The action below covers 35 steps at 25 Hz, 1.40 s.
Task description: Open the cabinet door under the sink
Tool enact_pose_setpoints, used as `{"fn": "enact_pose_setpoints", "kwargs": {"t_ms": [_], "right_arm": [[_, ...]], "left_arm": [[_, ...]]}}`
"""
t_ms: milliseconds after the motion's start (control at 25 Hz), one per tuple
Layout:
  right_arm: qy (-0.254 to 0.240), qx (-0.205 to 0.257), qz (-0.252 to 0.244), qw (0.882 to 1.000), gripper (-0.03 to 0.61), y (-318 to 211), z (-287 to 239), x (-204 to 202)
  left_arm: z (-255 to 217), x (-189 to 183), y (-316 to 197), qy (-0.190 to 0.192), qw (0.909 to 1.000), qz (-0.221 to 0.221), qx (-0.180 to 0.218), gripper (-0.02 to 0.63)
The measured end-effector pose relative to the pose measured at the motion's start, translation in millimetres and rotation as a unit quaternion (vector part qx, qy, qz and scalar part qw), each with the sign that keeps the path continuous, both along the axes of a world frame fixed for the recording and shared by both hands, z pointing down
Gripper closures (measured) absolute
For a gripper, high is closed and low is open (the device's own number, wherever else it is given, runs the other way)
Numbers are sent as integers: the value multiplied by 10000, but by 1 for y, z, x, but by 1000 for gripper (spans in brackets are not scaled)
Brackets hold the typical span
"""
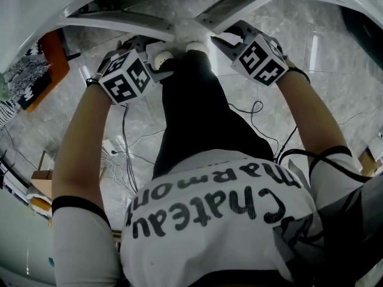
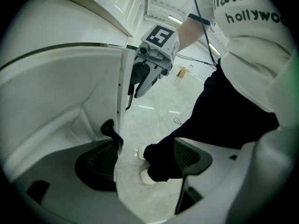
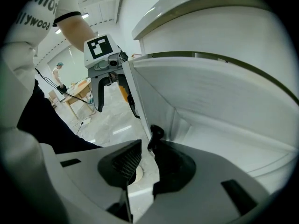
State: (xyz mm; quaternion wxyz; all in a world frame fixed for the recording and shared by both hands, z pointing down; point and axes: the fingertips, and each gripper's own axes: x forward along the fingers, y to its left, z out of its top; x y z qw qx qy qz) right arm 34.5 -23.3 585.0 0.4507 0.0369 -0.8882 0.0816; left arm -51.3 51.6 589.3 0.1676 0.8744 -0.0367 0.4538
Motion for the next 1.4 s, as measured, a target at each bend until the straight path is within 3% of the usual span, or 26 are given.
{"fn": "enact_pose_setpoints", "kwargs": {"t_ms": [1080,1400], "right_arm": [[567,76,-804,9951,499,36,6,60],[794,77,-929,9925,497,44,6,83]], "left_arm": [[5,-33,57,-411,9937,1034,-108,259],[3,-41,69,-504,9916,1167,-221,259]]}}
